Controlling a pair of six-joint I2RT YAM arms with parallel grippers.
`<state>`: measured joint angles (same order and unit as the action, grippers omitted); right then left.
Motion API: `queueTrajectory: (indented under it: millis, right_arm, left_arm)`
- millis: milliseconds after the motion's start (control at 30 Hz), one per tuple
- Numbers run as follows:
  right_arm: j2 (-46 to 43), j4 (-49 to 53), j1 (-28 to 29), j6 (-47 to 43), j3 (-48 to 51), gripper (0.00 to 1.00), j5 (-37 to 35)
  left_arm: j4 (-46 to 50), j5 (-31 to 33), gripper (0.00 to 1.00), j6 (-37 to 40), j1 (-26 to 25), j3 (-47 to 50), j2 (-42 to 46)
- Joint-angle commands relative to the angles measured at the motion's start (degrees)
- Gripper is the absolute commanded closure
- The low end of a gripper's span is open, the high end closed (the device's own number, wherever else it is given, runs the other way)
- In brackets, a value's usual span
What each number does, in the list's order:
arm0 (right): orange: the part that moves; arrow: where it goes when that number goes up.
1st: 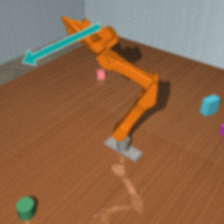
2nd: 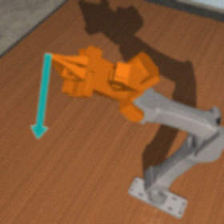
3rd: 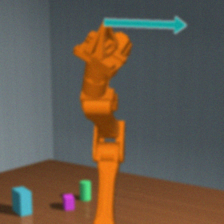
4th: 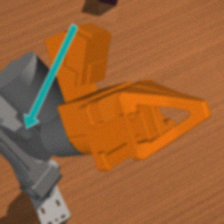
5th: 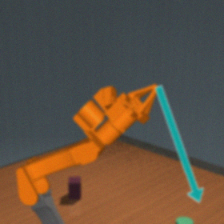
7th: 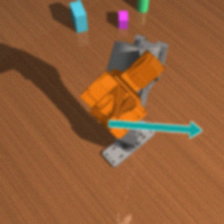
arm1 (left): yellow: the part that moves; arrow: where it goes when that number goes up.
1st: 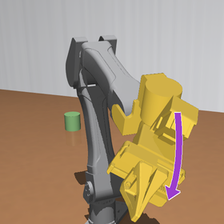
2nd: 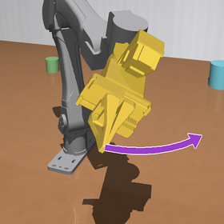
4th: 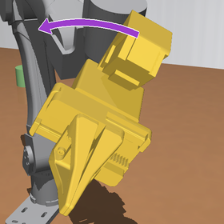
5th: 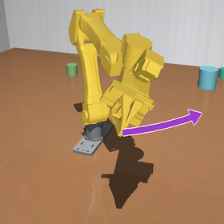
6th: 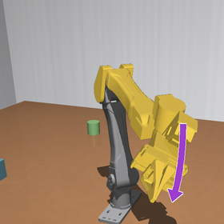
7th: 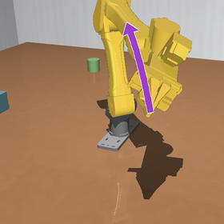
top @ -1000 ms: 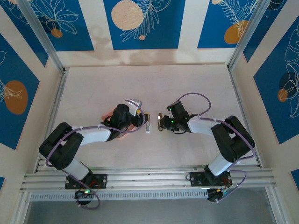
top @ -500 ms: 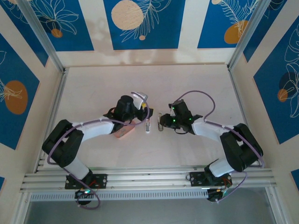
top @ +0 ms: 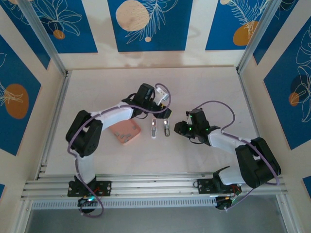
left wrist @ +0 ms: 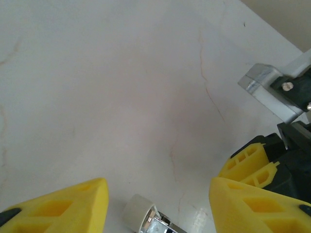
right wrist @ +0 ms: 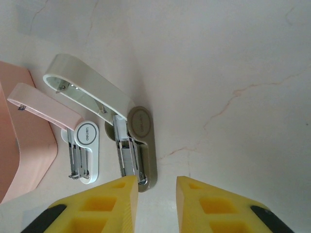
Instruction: Load the staples into the stapler
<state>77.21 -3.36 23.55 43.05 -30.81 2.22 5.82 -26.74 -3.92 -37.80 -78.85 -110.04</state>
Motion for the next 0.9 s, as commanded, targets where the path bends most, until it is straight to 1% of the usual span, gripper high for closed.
queueTrajectory:
  millis: [0,133,367,567,867]
  right_arm:
    - [-1.9,-0.8,-0.8,0.5,1.3,0.72,1.7]
    - [-2.7,-0.7,-1.4,0.2,2.1,0.72,1.9]
    - [-4.4,-0.3,-1.8,0.3,3.3,0.72,1.5]
    - [-5.2,0.3,-2.2,0.0,3.5,0.72,1.4]
    - [-5.5,-0.1,-2.2,0.2,3.8,0.72,1.2]
  left_arm:
    - [11.6,-6.1,0.44,3.4,-0.9,-6.1,-3.9]
    - [16.6,-7.1,0.44,5.2,-1.5,-11.3,-7.6]
    - [21.3,-9.6,0.45,6.8,-2.0,-16.7,-11.8]
    - [23.4,-8.7,0.44,8.0,-2.5,-17.2,-12.7]
    - [24.6,-11.6,0.45,9.3,-2.8,-17.2,-12.5]
